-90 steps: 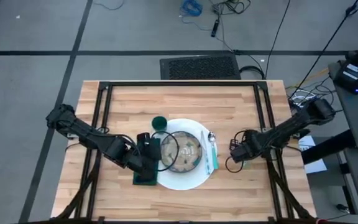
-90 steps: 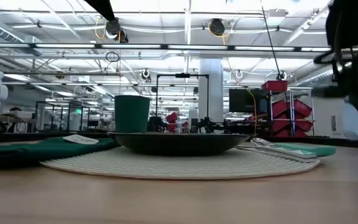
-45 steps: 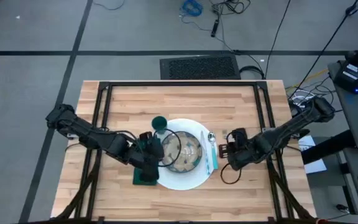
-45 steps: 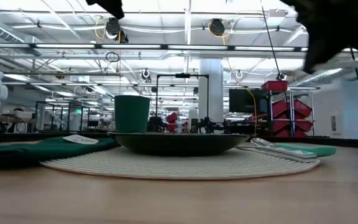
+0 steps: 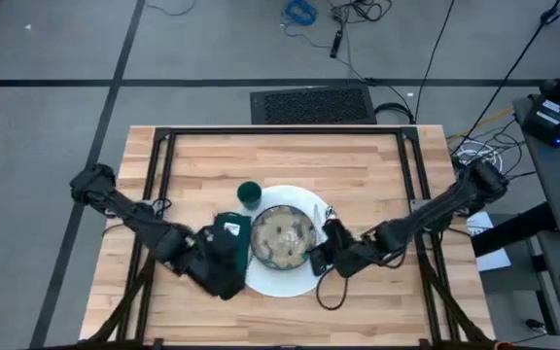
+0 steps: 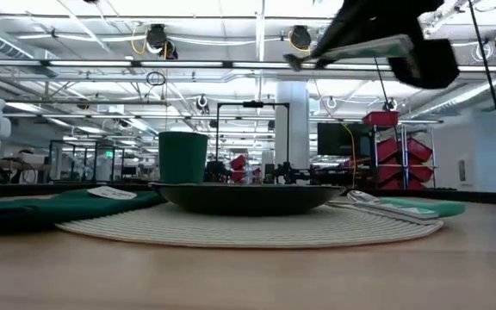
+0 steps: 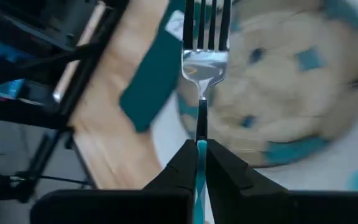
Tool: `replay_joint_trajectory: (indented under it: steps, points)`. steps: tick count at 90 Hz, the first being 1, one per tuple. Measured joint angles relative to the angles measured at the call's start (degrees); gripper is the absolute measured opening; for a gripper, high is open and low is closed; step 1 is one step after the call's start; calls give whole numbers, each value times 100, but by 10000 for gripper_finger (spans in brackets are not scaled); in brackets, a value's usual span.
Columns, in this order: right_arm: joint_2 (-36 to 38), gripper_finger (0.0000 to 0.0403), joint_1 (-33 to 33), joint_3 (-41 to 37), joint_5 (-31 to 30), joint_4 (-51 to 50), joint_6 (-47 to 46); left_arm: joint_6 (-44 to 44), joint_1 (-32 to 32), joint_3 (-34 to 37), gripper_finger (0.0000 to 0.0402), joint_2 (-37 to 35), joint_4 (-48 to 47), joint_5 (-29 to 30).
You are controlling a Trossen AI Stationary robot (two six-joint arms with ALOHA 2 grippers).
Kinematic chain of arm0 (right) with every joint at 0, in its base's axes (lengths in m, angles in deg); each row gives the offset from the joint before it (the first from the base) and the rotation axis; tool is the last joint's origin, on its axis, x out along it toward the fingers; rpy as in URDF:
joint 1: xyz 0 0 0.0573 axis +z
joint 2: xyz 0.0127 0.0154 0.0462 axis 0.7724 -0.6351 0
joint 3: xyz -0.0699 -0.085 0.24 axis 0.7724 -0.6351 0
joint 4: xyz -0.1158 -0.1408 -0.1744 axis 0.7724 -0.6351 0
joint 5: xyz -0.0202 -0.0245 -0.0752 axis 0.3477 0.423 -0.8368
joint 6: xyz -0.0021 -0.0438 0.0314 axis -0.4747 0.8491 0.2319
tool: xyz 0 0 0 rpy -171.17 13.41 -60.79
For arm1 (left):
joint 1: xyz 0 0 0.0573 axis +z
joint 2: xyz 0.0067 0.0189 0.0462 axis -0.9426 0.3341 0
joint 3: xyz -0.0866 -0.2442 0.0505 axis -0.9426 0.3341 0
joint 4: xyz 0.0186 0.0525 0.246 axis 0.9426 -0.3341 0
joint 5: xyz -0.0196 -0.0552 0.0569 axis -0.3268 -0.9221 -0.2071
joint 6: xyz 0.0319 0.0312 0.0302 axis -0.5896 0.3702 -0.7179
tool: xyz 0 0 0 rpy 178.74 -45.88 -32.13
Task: Set table place
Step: Put the blue fork on the green napkin
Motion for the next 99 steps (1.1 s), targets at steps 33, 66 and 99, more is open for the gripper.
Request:
replay_joint_trajectory:
  steps: [33, 66, 99]
  points:
    - [-1612, 3, -471, 1461, 416, 587, 276, 785, -911, 233, 118, -38, -916, 426]
    - [-2046, 4, -763, 2967, -1355, -840, -57, 1528, -872, 561, 118, 34, -442, 2563]
    - [-2046, 4, -863, 3533, -1795, -970, 1188, 202, -195, 564, 173, 40, 867, 2399]
